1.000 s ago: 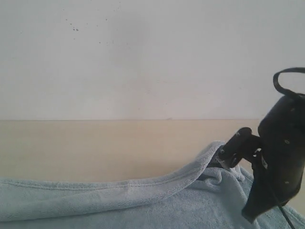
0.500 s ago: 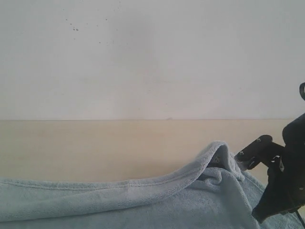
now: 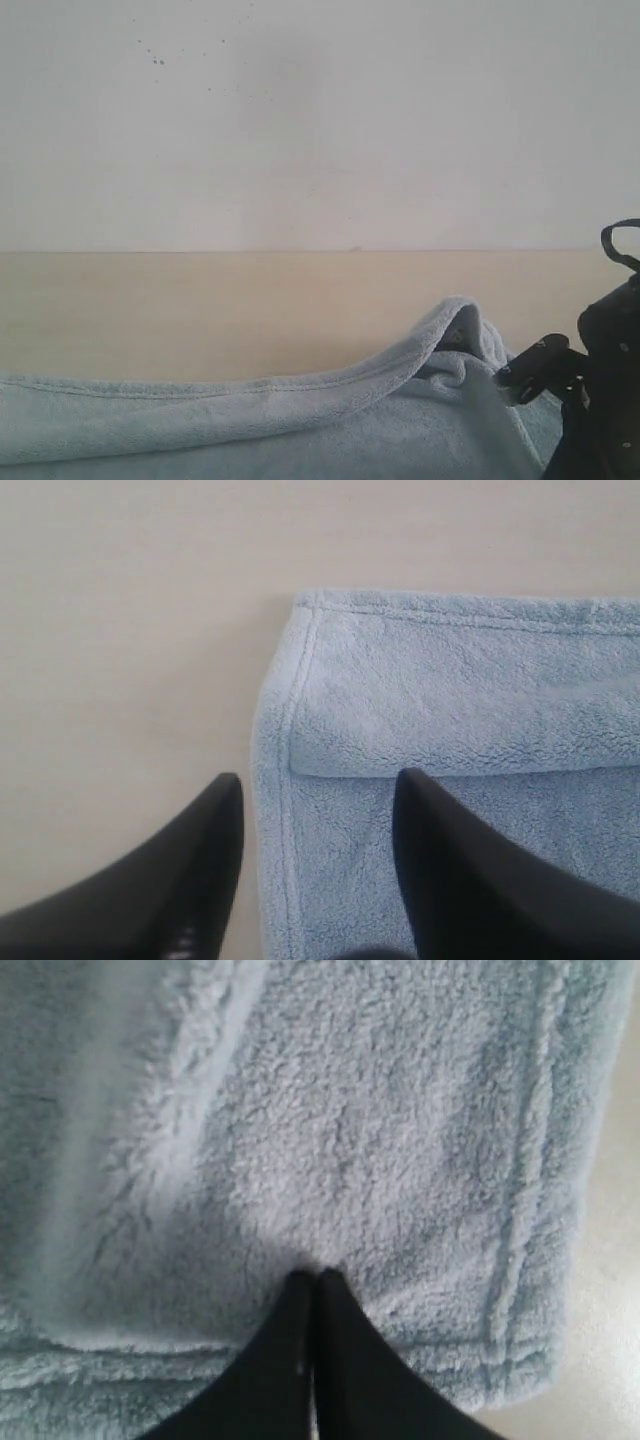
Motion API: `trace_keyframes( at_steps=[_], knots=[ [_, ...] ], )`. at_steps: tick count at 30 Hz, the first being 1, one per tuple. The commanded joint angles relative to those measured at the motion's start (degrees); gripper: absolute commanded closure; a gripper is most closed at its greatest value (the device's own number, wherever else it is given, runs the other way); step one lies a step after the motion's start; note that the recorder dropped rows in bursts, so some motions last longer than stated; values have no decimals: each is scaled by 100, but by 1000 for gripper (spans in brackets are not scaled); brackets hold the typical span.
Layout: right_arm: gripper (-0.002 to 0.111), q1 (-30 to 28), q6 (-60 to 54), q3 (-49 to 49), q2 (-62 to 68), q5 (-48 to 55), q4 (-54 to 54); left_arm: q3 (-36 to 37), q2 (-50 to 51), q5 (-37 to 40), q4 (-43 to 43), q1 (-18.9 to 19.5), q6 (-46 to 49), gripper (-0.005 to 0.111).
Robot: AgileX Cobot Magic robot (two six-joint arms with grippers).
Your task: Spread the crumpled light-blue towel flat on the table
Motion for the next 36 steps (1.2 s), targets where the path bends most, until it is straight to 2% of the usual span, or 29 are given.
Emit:
trace_keyframes(
  at_steps=[1,5,9,17,19,21,26,28,32,36],
  knots=[
    [108,-29,648,1091,26,244,66,11,-54,-58,-82,10,11,62],
    [108,-29,1240,1678,-871,205,214,11,-54,-83,-210,10,11,62],
    [108,-29,1316,1691,-1958,370,107,11,-54,-141,-365,10,11,62],
    [108,-29,1242,1577,-3547,-166,-387,11,-54,-214,-419,10,11,62],
    [108,-29,1255,1390,-3498,-167,-660,11,-54,-225,-419,10,11,62],
    [102,-29,1255,1099,-3256,-175,-791,11,-54,-225,-419,10,11,62],
    [71,-29,943,291,-2412,-247,-386,11,-54,-190,-419,10,74,62],
    [63,-29,533,63,-2102,-300,100,11,-54,-205,-419,10,73,62],
    [62,-29,-105,-160,-1678,-587,1250,11,-54,-279,-419,10,73,62],
    [62,-29,-230,-160,-1490,-1022,1469,11,-54,-292,-494,10,73,62]
  ],
)
